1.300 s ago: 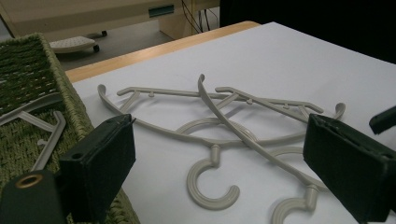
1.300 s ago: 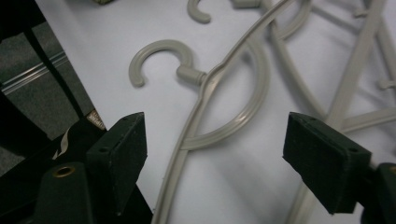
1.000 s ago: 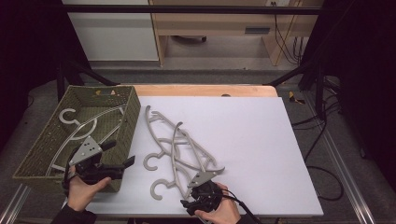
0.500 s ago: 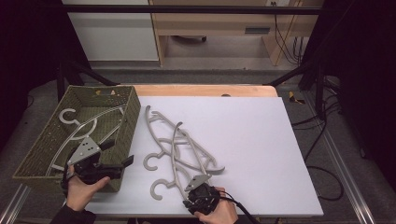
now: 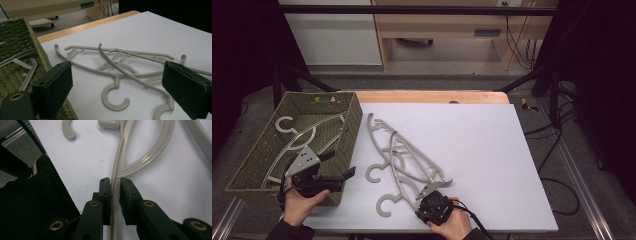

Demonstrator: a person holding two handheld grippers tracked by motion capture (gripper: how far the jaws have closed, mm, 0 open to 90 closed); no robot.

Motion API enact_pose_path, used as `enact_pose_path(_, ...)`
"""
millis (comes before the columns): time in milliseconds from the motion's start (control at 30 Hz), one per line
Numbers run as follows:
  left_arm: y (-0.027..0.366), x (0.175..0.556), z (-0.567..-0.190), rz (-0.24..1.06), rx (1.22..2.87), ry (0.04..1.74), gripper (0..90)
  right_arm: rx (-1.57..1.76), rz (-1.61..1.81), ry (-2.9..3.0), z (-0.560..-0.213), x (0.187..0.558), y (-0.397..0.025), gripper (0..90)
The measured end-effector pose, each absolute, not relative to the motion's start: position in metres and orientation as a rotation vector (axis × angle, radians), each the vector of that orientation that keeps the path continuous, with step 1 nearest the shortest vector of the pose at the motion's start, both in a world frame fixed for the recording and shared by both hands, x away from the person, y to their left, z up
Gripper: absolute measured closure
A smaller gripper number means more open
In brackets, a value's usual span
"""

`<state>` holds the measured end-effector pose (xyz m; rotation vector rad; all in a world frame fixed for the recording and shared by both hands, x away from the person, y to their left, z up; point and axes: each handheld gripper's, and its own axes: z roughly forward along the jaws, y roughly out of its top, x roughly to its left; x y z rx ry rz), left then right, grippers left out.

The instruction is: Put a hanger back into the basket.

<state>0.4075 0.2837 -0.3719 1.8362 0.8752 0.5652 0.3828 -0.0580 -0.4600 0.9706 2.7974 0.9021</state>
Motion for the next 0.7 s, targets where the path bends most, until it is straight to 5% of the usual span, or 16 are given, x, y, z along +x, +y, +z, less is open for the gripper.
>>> enact_pose_path(500,0.283,0.408,-0.373,0.564,1.846,0.872,9.1,0.943,0.906,2.784,-0.458,0.394,-0.074,80.7)
enact_pose_path(700,0.283,0.408,-0.373,0.564,1.847,0.871,9.1,0.953,0.879,2.759,-0.462,0.391,-0.075,72.9)
